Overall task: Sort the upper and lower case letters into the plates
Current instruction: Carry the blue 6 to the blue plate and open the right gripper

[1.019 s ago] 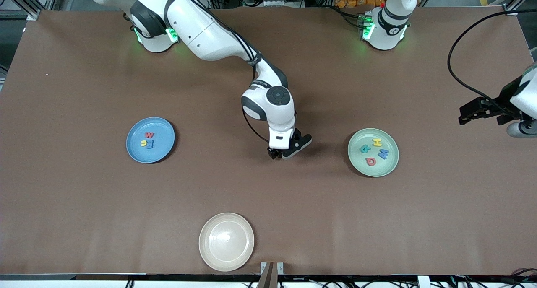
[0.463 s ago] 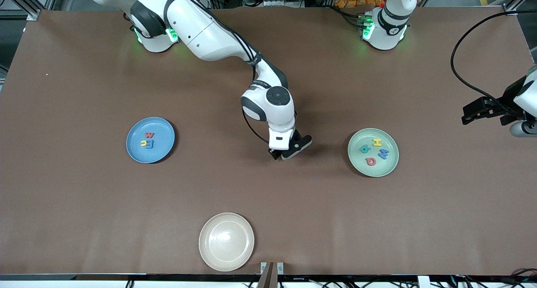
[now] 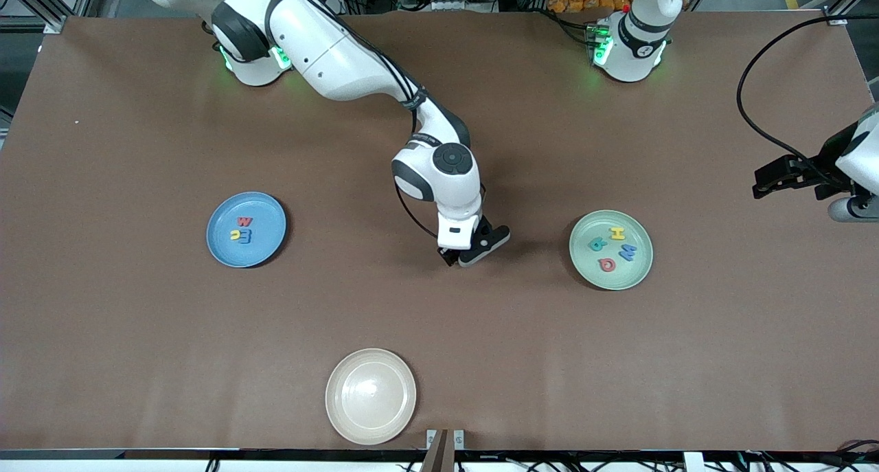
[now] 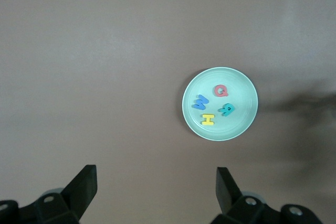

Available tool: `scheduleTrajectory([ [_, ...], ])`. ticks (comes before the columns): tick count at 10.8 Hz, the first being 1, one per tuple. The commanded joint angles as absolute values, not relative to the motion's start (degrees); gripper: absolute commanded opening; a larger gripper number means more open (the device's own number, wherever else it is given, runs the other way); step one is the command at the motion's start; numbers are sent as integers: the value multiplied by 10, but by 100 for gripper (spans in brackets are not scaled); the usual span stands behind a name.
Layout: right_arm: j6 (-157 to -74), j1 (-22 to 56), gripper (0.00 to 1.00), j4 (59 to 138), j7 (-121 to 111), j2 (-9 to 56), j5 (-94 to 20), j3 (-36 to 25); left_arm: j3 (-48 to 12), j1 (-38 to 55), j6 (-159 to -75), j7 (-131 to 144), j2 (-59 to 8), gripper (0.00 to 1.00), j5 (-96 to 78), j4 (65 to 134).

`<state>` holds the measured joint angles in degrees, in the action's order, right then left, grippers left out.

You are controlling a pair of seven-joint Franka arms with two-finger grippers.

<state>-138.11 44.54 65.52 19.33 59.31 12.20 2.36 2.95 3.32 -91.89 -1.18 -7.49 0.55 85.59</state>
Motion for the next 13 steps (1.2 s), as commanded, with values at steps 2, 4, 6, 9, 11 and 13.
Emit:
scheduleTrajectory([
  [2,-1317,404,7,674,175,520,92,47,30,39,-906,-25,-72,100,1,856],
  [4,-1234,358,7,701,117,451,31,54,25,40,-903,-26,-73,100,-2,857],
  [6,-1153,298,8,737,58,388,-8,54,24,33,-894,-39,-69,100,-5,854],
  [9,-1104,177,8,894,-69,273,-42,52,25,33,-888,-40,-63,100,-20,853],
  [11,-1077,107,8,940,-161,253,-42,41,26,29,-887,-41,-57,100,-20,852],
  [13,-1073,70,10,974,-205,256,-41,20,30,26,-882,-42,-54,100,-18,850],
])
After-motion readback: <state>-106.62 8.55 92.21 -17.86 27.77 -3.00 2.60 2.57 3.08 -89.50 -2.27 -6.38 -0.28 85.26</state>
